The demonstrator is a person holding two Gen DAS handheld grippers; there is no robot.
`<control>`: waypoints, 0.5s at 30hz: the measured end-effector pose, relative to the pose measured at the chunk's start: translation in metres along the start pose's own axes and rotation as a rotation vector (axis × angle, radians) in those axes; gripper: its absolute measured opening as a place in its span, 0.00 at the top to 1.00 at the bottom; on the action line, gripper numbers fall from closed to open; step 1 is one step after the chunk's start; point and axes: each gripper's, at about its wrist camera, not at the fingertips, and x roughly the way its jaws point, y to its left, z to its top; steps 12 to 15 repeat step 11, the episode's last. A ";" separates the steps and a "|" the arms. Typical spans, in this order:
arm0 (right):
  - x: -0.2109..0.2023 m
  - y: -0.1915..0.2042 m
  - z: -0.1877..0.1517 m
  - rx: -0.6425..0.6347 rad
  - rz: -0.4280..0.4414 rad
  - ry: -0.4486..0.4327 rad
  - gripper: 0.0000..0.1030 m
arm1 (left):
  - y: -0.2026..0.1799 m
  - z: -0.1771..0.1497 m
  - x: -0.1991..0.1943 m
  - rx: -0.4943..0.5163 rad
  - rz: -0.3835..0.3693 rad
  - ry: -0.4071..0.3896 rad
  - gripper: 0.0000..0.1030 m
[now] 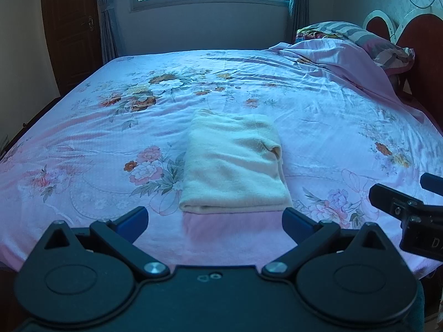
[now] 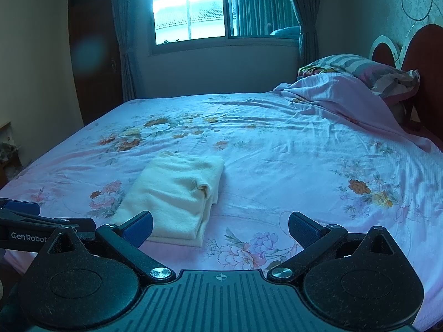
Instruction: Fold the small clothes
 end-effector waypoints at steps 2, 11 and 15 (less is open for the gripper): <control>0.001 0.000 -0.001 0.001 -0.001 0.002 0.00 | 0.001 0.000 0.003 -0.002 -0.007 0.004 0.02; 0.008 -0.006 -0.004 0.018 -0.015 0.005 0.00 | 0.010 0.005 0.016 -0.021 -0.062 -0.031 0.02; 0.008 -0.006 -0.004 0.018 -0.015 0.005 0.00 | 0.010 0.005 0.016 -0.021 -0.062 -0.031 0.02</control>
